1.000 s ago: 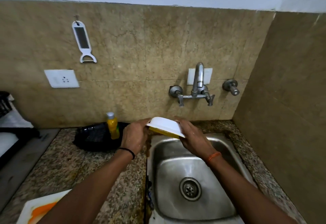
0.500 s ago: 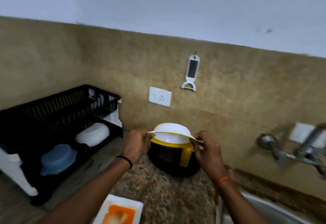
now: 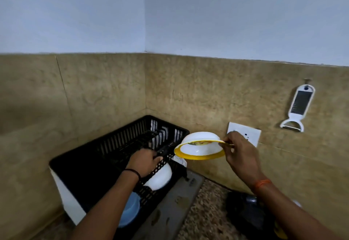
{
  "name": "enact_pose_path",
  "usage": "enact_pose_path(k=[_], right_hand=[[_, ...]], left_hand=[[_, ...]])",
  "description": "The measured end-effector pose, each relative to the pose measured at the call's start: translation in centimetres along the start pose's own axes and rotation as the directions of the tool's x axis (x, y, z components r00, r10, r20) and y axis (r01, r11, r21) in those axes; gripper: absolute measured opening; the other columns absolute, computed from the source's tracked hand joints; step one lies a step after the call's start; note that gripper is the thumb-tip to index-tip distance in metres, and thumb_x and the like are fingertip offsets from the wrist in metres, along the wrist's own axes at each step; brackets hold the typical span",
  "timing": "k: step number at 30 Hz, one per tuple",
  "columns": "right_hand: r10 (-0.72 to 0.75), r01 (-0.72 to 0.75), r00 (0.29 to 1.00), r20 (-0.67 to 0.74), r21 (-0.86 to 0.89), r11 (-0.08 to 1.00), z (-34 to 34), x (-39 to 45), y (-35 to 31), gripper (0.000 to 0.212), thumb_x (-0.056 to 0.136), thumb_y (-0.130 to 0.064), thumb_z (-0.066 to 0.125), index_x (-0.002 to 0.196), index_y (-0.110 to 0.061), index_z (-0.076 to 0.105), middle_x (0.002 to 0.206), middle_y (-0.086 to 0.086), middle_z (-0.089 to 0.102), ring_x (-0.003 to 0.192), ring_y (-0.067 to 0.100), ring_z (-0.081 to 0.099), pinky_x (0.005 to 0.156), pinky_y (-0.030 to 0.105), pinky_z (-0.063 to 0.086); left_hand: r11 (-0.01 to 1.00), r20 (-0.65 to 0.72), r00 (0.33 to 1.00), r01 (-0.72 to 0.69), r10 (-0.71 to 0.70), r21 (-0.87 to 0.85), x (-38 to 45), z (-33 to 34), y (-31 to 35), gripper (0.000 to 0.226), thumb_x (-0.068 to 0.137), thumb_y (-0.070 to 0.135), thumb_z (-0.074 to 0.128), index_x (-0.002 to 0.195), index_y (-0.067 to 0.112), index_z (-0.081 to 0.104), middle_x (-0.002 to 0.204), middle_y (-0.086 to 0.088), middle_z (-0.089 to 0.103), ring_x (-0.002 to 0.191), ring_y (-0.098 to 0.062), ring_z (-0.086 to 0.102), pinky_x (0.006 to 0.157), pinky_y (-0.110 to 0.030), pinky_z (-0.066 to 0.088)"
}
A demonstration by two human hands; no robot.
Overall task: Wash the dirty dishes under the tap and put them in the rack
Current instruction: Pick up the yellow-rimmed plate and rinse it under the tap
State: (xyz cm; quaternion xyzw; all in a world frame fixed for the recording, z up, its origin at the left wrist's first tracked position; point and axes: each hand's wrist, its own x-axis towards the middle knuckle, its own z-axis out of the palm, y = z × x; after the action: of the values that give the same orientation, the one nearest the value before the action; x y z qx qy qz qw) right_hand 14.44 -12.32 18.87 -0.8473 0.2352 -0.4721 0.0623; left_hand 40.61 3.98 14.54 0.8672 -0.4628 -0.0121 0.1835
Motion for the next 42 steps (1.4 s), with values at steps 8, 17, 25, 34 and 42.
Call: enact_pose_path(k=[8, 17, 25, 34, 42], right_hand=[[-0.139, 0.139, 0.990, -0.001, -0.025, 0.990, 7.4, 7.2, -4.1, 0.013, 0.081, -0.010, 0.069, 0.083, -0.018, 0.059, 0.083, -0.001, 0.062, 0.066, 0.024, 0.061, 0.050, 0.033, 0.045], [-0.283, 0.310, 0.945, 0.164, -0.174, 0.935, 19.0, 14.0, -7.5, 0.018, 0.072, -0.004, 0.066, 0.084, -0.015, 0.059, 0.080, 0.004, 0.061, 0.055, 0.029, 0.059, 0.041, 0.028, 0.032], [-0.276, 0.368, 0.862, 0.425, -0.150, 0.917, 24.8, 13.2, -8.2, 0.028, 0.067, 0.010, 0.062, 0.090, -0.005, 0.059, 0.086, 0.014, 0.060, 0.060, 0.034, 0.058, 0.045, 0.030, 0.028], [-0.142, 0.251, 0.728, 0.671, -0.068, 0.966, 25.8, 10.9, -4.4, 0.055, 0.076, 0.013, 0.050, 0.128, -0.006, 0.050, 0.134, 0.014, 0.044, 0.109, 0.035, 0.052, 0.080, 0.039, 0.044], [-0.093, 0.041, 0.837, 0.539, 0.107, 0.993, 19.0, 6.0, -3.8, 0.039, 0.084, -0.009, 0.060, 0.123, -0.008, 0.059, 0.125, 0.014, 0.057, 0.116, 0.030, 0.053, 0.099, 0.033, 0.039]], left_hand=[[0.958, 0.075, 0.997, 0.052, -0.032, -0.282, 1.1, 1.6, -2.1, 0.059, 0.088, 0.051, 0.057, 0.045, 0.012, 0.049, 0.051, -0.004, 0.058, 0.053, -0.014, 0.057, 0.058, -0.028, 0.044], [0.947, 0.030, 1.000, 0.009, 0.000, -0.321, 1.6, 2.2, -2.3, 0.066, 0.089, 0.048, 0.058, 0.040, 0.011, 0.035, 0.036, 0.001, 0.041, 0.043, -0.013, 0.044, 0.047, -0.026, 0.032], [0.930, 0.049, 0.998, 0.051, -0.035, -0.363, 2.1, 2.9, -2.7, 0.064, 0.084, 0.054, 0.058, 0.039, 0.012, 0.042, 0.062, -0.015, 0.066, 0.063, -0.029, 0.065, 0.059, -0.030, 0.049], [0.941, 0.041, 0.999, 0.034, -0.021, -0.337, 2.1, 2.7, -2.4, 0.060, 0.085, 0.054, 0.056, 0.042, 0.012, 0.048, 0.061, -0.012, 0.066, 0.066, -0.029, 0.065, 0.065, -0.033, 0.054], [0.969, -0.161, 0.981, -0.142, 0.110, -0.203, 1.2, 1.4, -1.7, 0.027, 0.085, 0.039, 0.059, 0.080, 0.016, 0.072, 0.077, -0.007, 0.072, 0.079, -0.027, 0.069, 0.060, -0.029, 0.048]])
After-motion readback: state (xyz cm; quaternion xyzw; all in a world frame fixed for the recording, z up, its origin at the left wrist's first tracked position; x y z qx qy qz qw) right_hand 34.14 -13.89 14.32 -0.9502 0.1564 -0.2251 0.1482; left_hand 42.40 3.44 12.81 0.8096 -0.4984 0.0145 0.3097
